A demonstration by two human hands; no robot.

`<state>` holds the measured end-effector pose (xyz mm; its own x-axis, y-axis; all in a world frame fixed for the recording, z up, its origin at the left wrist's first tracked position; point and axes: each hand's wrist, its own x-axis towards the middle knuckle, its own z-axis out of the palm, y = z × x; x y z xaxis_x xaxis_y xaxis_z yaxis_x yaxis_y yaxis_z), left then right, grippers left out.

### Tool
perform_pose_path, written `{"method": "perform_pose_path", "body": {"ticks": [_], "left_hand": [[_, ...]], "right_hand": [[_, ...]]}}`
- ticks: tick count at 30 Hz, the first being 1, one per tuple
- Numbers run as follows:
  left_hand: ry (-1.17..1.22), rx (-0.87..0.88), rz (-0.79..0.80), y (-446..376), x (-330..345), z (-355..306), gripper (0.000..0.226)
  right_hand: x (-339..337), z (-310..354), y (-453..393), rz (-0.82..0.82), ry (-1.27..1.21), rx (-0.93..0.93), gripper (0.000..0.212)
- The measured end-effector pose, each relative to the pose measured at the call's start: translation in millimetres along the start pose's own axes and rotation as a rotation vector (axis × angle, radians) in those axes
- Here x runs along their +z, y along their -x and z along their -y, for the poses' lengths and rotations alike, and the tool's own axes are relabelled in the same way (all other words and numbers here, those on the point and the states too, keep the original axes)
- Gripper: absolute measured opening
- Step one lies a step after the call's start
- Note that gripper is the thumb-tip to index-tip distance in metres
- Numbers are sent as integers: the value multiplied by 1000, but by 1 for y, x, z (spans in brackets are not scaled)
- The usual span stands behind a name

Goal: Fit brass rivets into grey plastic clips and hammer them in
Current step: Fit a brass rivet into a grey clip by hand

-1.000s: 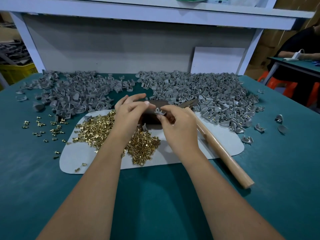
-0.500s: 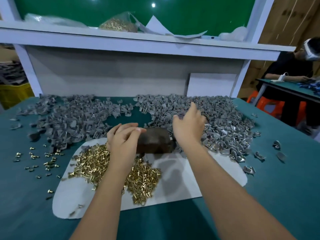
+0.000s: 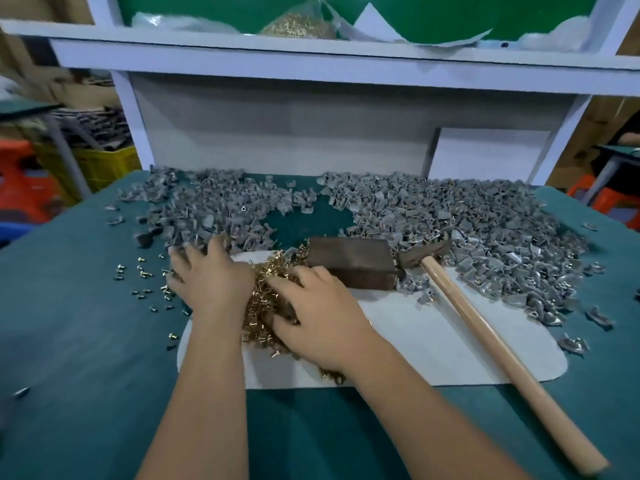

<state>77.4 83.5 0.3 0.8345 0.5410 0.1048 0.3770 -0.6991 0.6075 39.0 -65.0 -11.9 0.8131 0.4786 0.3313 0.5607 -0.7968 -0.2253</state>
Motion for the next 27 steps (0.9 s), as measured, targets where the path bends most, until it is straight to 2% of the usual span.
{"method": "perform_pose_path", "body": {"ticks": [2,4,7,13,15,17,23,27], "left_hand": [[-75,-27,88,-5,-1,5,62],[-117,17,102,-9,1,7,48],[-12,102,-3,-8,6,9,35],[76,93,-135,-6,7,7,27],[206,134,-173,-7,6,5,24],[443,154,-119,-7,6,1,20],[846,151,56,-7,8,-10,24],[904,173,132,1,11,-23,18]], "right_hand": [[4,4,0,69,73,-8,56],[4,6,-1,69,72,-18,50],[2,7,-4,30,-5,-27,31],[-1,8,-6,19,-162,1,8],[-3,7,-6,20,-140,-6,8],[-5,5,-6,-6,-140,5,9],[-12,-3,-6,-229,-270,50,12],[-21,-18,-5,-480,-267,94,17]]}}
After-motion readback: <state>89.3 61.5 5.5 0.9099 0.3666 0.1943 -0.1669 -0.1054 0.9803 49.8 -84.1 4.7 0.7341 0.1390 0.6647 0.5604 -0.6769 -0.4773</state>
